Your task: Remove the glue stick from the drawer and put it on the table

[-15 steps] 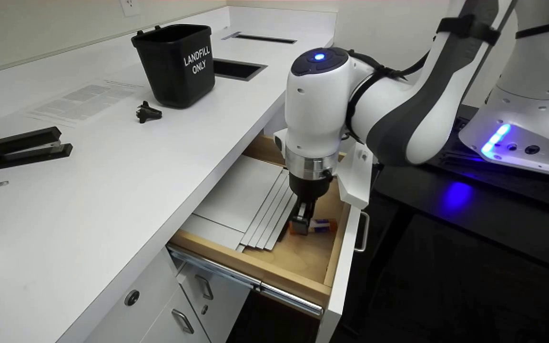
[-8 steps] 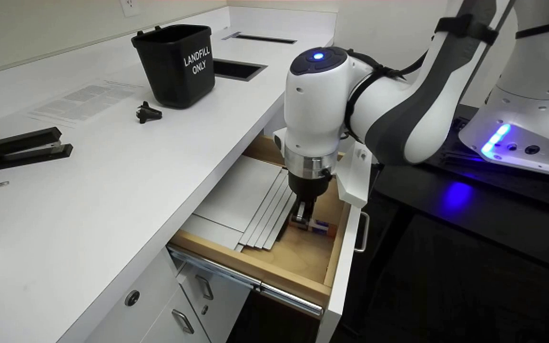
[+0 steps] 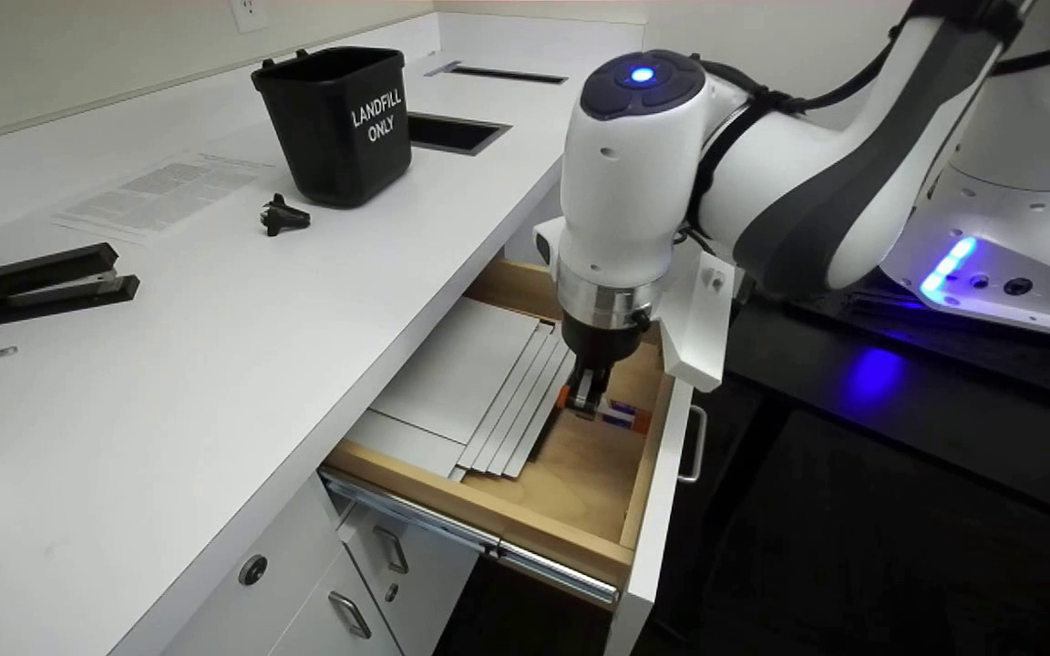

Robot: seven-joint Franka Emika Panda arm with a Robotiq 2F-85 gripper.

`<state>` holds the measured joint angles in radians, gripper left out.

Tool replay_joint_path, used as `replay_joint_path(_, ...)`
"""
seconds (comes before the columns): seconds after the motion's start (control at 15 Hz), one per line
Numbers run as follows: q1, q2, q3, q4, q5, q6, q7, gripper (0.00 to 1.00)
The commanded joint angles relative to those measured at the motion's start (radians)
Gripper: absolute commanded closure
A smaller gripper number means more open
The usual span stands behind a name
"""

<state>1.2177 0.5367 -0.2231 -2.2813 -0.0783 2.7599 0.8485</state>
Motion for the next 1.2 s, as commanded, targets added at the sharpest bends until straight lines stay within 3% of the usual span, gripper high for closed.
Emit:
replay_joint_path(0.0, 0.115, -0.173, -0.095, -0.096, -0.153, -0.107, 0.174, 0.87)
replay_joint_path(0.2, 0.146, -0.268, -0.126, -0.115, -0.361, -0.188, 0.362, 0.87)
replay_joint_path(0.4, 0.076, -0.335, -0.047, -0.125, -0.518, -0.265, 0.461, 0.88)
replay_joint_path(0.47, 0.02, -0.271, 0.002, -0.081, -0.492, -0.23, 0.441, 0.87)
replay_joint_path(0.53, -0.006, -0.284, 0.031, -0.084, -0.508, -0.241, 0.451, 0.7)
replay_joint_path(0.8, -0.051, -0.271, 0.072, -0.08, -0.505, -0.239, 0.449, 0.7)
replay_joint_path(0.87, -0.051, -0.27, 0.072, -0.08, -0.505, -0.239, 0.449, 0.87)
replay_joint_path(1.13, -0.101, -0.363, 0.091, -0.06, -0.656, -0.28, 0.684, 0.87)
